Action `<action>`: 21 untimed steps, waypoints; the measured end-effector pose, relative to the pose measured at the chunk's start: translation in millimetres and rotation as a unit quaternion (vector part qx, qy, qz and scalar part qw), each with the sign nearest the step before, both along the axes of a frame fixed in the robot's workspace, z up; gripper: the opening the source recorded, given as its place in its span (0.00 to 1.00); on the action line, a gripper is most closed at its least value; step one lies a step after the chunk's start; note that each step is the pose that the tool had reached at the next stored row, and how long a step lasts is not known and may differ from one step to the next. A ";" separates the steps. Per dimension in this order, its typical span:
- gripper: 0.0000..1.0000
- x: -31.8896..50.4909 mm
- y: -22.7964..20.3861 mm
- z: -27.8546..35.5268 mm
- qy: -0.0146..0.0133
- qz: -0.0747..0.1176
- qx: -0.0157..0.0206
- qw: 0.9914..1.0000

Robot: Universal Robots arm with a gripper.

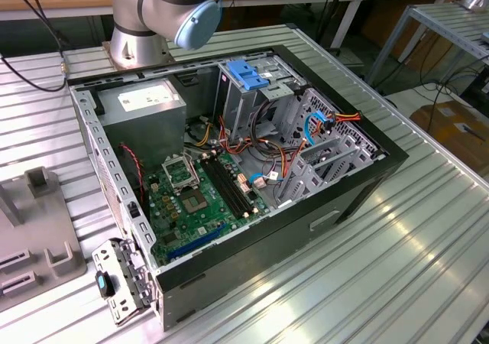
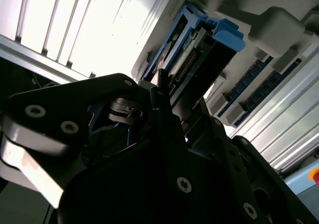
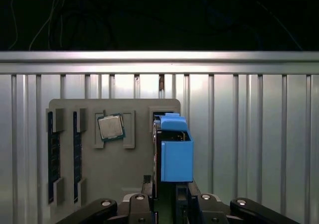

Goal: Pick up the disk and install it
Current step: 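Pick up the disk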

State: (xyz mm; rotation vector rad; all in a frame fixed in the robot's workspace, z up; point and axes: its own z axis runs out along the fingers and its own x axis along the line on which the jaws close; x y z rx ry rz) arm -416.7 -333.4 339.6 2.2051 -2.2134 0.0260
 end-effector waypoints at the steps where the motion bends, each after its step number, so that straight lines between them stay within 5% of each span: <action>1: 0.35 0.0 0.0 1.1 0.000 0.000 0.000 1.000; 21: 0.35 0.0 0.0 26.6 0.000 0.000 0.000 1.000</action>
